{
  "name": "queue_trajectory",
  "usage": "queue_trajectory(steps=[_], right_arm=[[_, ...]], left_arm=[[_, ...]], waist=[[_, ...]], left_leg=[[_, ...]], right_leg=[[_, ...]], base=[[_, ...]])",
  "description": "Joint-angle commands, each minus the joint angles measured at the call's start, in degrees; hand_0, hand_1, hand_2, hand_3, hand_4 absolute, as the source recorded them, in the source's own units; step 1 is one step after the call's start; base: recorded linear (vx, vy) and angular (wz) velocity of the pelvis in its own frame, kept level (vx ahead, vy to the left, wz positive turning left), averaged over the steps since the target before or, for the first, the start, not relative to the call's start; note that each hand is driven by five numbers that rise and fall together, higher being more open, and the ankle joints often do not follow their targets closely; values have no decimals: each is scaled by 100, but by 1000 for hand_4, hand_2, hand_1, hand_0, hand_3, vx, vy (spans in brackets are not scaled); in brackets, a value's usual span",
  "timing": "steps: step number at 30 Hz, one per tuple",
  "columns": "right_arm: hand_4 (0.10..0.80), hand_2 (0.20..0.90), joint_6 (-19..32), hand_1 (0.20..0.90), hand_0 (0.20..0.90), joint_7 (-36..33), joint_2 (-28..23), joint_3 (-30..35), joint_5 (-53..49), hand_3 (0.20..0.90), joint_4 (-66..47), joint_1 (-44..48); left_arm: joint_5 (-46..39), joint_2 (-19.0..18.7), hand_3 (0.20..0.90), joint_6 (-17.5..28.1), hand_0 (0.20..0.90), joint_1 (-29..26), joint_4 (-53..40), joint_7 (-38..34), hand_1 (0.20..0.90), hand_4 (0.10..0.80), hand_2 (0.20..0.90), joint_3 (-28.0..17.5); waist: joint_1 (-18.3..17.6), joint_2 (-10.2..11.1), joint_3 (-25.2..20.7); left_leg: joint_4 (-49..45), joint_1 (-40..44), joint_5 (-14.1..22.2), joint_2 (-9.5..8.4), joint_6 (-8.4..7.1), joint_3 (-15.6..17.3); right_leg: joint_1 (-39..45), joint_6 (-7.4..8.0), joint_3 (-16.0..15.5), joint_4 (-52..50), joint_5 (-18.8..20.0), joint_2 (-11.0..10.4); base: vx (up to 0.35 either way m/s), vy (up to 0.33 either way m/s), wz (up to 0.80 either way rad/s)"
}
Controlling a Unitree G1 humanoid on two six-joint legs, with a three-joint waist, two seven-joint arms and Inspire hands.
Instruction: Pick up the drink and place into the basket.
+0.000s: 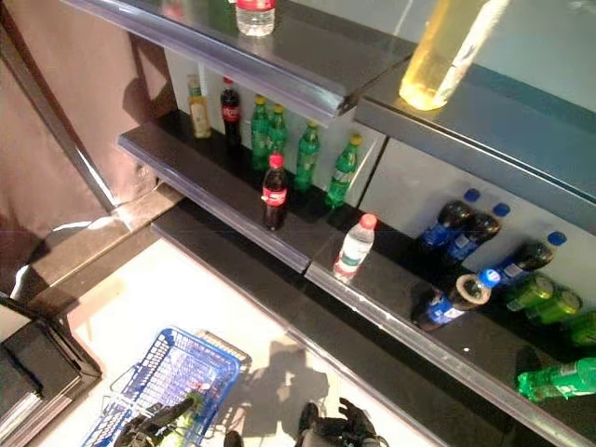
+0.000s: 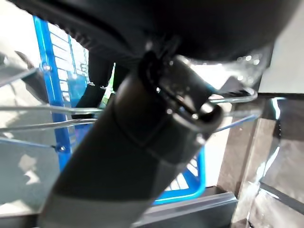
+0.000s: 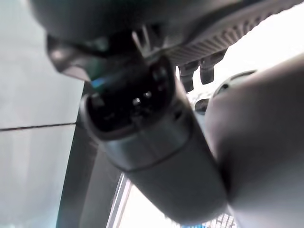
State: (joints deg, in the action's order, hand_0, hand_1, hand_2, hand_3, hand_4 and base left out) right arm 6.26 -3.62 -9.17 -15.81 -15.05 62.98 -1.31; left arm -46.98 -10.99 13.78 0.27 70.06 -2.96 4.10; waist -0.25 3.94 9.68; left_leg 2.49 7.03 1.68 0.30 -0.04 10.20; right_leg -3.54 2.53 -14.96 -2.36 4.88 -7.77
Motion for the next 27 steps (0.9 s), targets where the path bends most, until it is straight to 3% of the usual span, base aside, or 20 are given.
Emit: queue_trajectory(steps=[1,4,5,6,8,10,11,12,14,15,21,23,25,27], right_arm=[[800,900,304,900,900,-158,-408,-380,918,900,-375,-5],[800,900,213,900,900,-77,-551,-535,1046,900,-844,-21],[800,900,142,900,900,-70,-582,-573,1083,900,-989,-22],[800,900,-129,900,900,2,-929,-814,1289,900,-2075,-113],[800,900,-120,900,900,17,-966,-836,1283,900,-2161,-126],[800,900,1,900,900,387,-1351,-1039,1311,900,-3178,-168],[800,900,85,900,900,517,-1545,-1090,1332,900,-3689,-177],[800,900,236,900,900,594,-1684,-1113,1232,900,-3990,-206],[800,900,365,900,900,739,-1828,-1045,1188,900,-4525,-255],[800,900,392,900,900,836,-1939,-988,1209,900,-4909,-245],[800,900,786,900,900,1393,-2462,-337,607,900,-7013,-418],[800,900,945,900,900,1632,-2519,-175,439,900,-7552,-358],[800,900,1088,900,900,1715,-2554,-167,294,900,-7787,20],[800,900,951,900,900,1654,-2615,-128,30,900,-8136,202]], left_arm=[[285,142,200,431,300,-116,-498,231,300,100,300,81],[300,162,200,455,300,-34,-506,135,300,100,300,65],[300,160,200,459,300,-17,-508,123,300,100,300,42],[225,165,200,448,300,116,-644,137,300,100,300,-85],[226,161,200,443,300,130,-654,150,300,100,300,-94],[159,97,200,380,300,295,-799,160,300,100,300,-76],[159,57,200,320,300,328,-889,122,300,100,300,-40],[199,34,200,249,300,339,-952,84,300,100,300,-12],[317,32,200,170,300,388,-1018,8,300,100,300,-5],[352,35,200,109,300,418,-1058,-50,300,100,300,4],[287,-188,200,208,300,589,-1101,68,300,100,300,-66],[199,-255,200,284,300,662,-1061,135,300,100,300,-215],[177,-236,200,400,300,690,-1095,158,300,100,300,-313],[44,-243,200,365,300,631,-1116,109,300,100,300,-307]], waist=[[-20,-7,-69],[-33,73,-76],[-32,105,-88],[51,195,9],[60,199,18],[122,168,85],[119,137,85],[144,106,106],[120,88,137],[83,62,105],[-84,-67,-53],[-41,-95,-110],[153,-128,-138],[204,-106,-127]], left_leg=[[-959,-499,278,-126,14,92],[-1603,-572,330,-53,-75,23],[-1795,-640,243,-47,-112,-10],[-3403,-1440,-235,-107,-331,-442],[-3483,-1516,-271,-130,-337,-495],[-2160,-1478,-187,141,-287,-669],[-1168,-1348,-256,379,-287,-749],[-711,-1260,-478,483,-347,-849],[-860,-1378,-724,563,-389,-963],[-720,-1236,-549,524,-341,-925],[-326,-627,-360,526,-331,-465],[-349,-552,-318,609,-323,-155],[-383,-474,-295,787,-345,318],[-498,-494,-221,814,-343,321]], right_leg=[[225,226,138,135,42,30],[383,109,220,211,-31,92],[394,77,234,221,-46,95],[563,-132,321,267,-113,152],[570,-140,338,263,-114,154],[635,-9,602,313,-168,202],[614,79,701,356,-165,206],[636,118,729,374,-169,220],[637,101,831,257,-248,251],[613,128,819,180,-312,211],[466,449,489,-98,-331,-199],[396,594,174,-284,-289,-425],[449,706,-446,-294,-219,-722],[461,678,-384,-193,-206,-682]], base=[[213,-186,-6],[126,-117,-3],[141,-202,10],[107,-167,11],[114,-60,14],[195,113,-50],[155,163,-89],[120,121,-82],[115,116,-51],[147,199,-15],[105,152,-41],[34,36,-44],[-33,-50,-94],[-2,-100,-109]])
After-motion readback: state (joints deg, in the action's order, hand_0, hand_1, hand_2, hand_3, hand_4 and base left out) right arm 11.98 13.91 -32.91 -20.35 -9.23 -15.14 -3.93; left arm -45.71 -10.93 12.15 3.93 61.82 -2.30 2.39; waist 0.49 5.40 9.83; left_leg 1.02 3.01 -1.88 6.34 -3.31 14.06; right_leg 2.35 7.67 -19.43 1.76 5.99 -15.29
